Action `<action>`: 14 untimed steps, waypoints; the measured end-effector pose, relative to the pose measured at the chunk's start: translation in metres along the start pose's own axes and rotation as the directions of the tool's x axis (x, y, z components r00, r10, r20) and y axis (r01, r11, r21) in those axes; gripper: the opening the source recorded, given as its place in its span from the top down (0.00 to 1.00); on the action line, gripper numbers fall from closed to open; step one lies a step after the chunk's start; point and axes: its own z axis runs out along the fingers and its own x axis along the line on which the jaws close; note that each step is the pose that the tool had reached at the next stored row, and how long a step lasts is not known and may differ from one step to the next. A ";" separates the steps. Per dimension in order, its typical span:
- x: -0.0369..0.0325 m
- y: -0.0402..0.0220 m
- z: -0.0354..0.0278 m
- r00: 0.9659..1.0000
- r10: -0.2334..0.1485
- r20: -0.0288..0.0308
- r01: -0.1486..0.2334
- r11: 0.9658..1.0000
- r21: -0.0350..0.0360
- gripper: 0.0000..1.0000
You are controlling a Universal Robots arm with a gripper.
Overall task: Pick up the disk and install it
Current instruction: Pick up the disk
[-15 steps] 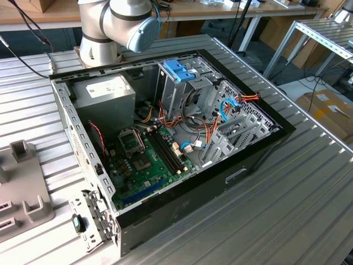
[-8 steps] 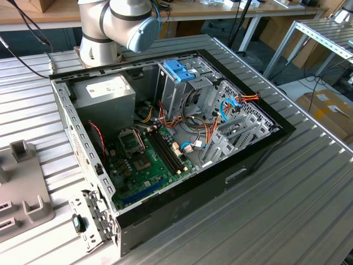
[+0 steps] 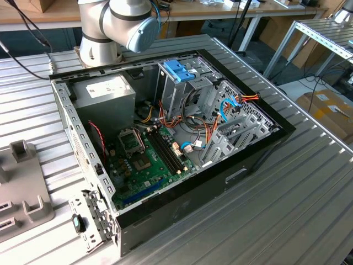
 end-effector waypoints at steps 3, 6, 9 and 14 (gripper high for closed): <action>-0.0021 -0.0004 0.0034 1.000 0.006 0.000 -0.006 1.000 0.000 0.89; -0.0041 -0.0006 0.0072 1.000 0.011 0.000 -0.011 1.000 0.000 0.89; -0.0041 -0.0006 0.0073 1.000 0.011 0.000 -0.011 1.000 0.000 0.89; -0.0044 -0.0006 0.0084 1.000 0.011 0.000 -0.011 1.000 0.000 0.89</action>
